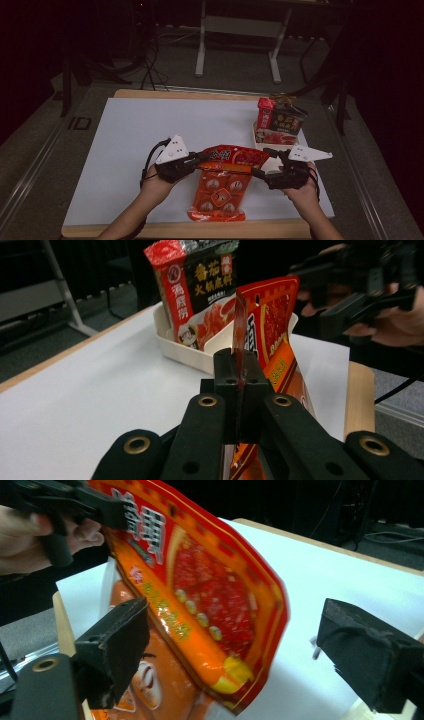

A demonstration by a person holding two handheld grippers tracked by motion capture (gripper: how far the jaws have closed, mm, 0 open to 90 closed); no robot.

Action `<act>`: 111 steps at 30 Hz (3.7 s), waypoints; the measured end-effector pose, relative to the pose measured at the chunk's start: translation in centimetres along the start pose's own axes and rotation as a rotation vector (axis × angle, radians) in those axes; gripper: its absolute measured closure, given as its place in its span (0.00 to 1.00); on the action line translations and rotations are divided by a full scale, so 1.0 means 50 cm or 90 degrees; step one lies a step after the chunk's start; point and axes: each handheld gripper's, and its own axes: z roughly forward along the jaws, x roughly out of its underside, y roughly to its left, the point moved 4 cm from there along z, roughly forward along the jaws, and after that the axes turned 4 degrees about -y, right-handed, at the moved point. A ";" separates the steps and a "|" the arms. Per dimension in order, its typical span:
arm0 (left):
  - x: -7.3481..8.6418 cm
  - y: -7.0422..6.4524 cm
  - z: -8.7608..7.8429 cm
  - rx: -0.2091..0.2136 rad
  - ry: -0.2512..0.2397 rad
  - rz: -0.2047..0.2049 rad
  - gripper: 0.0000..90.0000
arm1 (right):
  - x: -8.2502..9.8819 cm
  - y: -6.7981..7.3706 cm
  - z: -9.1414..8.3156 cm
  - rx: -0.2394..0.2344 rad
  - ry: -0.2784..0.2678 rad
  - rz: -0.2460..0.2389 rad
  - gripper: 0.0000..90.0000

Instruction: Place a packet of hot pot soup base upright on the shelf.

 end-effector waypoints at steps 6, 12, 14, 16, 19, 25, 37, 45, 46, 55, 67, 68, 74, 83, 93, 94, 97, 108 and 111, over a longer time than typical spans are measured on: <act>-0.003 -0.009 -0.004 0.011 -0.015 -0.001 1.00 | 0.008 -0.006 0.014 -0.030 0.017 0.016 0.28; -0.003 -0.009 -0.006 0.016 -0.015 -0.005 1.00 | 0.017 0.002 0.020 -0.100 0.028 0.025 0.77; -0.001 -0.008 -0.009 0.016 -0.017 -0.013 1.00 | 0.012 0.013 0.015 -0.123 0.028 0.016 0.99; 0.000 -0.007 -0.012 0.019 -0.018 -0.017 1.00 | 0.009 0.021 0.012 -0.122 0.035 0.001 1.00; -0.007 -0.008 -0.021 0.025 -0.026 -0.014 1.00 | -0.003 0.034 0.002 -0.139 0.033 0.003 1.00; -0.031 -0.002 -0.040 0.034 -0.037 -0.010 1.00 | -0.037 0.063 -0.012 -0.147 0.028 -0.016 1.00; -0.068 0.006 -0.065 0.049 -0.093 0.004 0.99 | -0.127 0.069 -0.026 -0.122 -0.007 -0.048 1.00; -0.089 0.021 -0.077 0.017 -0.145 -0.017 0.62 | -0.190 0.056 -0.048 -0.107 -0.040 -0.061 1.00; -0.089 0.022 -0.080 0.012 -0.151 -0.018 0.55 | -0.197 0.053 -0.051 -0.103 -0.043 -0.063 1.00; -0.050 0.029 -0.093 -0.025 -0.129 -0.054 0.11 | -0.248 0.007 -0.087 -0.060 -0.077 -0.058 1.00; 0.041 0.028 -0.107 -0.018 -0.104 -0.077 0.03 | -0.275 -0.066 -0.157 0.002 -0.111 -0.059 1.00; 0.048 0.028 -0.108 -0.019 -0.097 -0.081 0.03 | -0.274 -0.073 -0.163 0.010 -0.110 -0.059 1.00; 0.086 0.022 -0.118 -0.013 -0.092 -0.101 0.03 | -0.260 -0.110 -0.184 0.035 -0.102 -0.049 1.00; 0.123 0.004 -0.131 -0.018 -0.076 -0.092 0.03 | -0.225 -0.159 -0.194 0.047 -0.092 -0.025 1.00; 0.172 -0.004 -0.122 -0.014 -0.035 -0.095 0.02 | -0.196 -0.174 -0.179 0.049 -0.075 -0.010 1.00; 0.182 -0.005 -0.120 -0.018 -0.027 -0.093 0.02 | -0.193 -0.174 -0.176 0.043 -0.074 -0.006 1.00; 0.193 -0.005 -0.118 -0.019 -0.024 -0.096 0.03 | -0.186 -0.175 -0.165 0.043 -0.066 -0.008 1.00; 0.208 0.004 -0.123 -0.026 -0.031 -0.120 0.03 | -0.134 -0.194 -0.160 0.050 -0.071 0.027 1.00; 0.210 0.004 -0.118 -0.022 -0.031 -0.124 0.02 | -0.114 -0.205 -0.174 0.058 -0.090 0.045 1.00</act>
